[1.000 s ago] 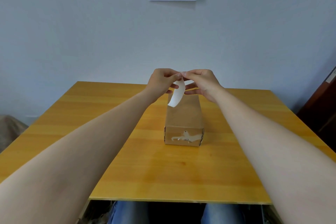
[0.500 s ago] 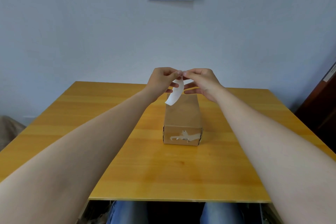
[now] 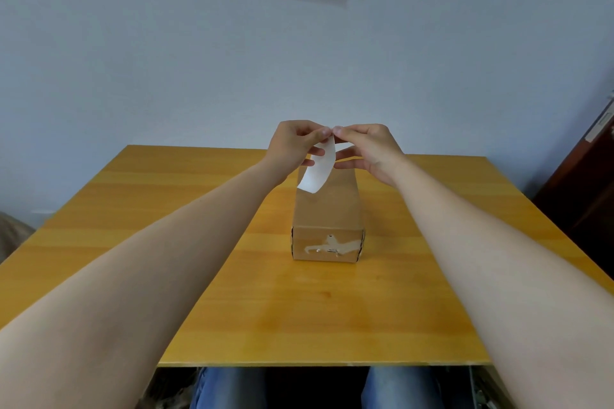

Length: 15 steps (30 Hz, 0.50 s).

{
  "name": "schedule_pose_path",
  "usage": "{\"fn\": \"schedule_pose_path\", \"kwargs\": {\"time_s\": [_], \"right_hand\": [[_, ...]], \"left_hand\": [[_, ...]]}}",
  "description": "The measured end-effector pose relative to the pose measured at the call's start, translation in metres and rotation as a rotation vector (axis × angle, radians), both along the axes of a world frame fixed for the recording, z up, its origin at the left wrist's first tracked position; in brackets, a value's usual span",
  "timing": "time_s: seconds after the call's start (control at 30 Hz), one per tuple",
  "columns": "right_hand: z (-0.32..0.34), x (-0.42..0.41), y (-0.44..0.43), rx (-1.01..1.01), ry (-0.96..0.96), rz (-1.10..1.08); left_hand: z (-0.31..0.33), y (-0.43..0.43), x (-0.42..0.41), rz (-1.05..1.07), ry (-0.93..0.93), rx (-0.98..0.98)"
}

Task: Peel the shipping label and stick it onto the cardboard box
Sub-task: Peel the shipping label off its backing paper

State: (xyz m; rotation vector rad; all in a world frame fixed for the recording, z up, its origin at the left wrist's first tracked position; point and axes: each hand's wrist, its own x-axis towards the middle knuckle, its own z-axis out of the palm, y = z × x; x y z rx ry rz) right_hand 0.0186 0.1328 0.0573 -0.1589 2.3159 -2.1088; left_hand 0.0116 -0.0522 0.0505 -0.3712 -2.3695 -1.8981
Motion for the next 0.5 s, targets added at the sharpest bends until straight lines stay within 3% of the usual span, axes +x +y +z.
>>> {"fn": "schedule_pose_path", "kwargs": {"time_s": [0.5], "right_hand": [[-0.019,-0.016,0.012,-0.032,0.021,-0.008]], "left_hand": [[-0.012,0.013,-0.013,-0.005,-0.029,0.022]]}}
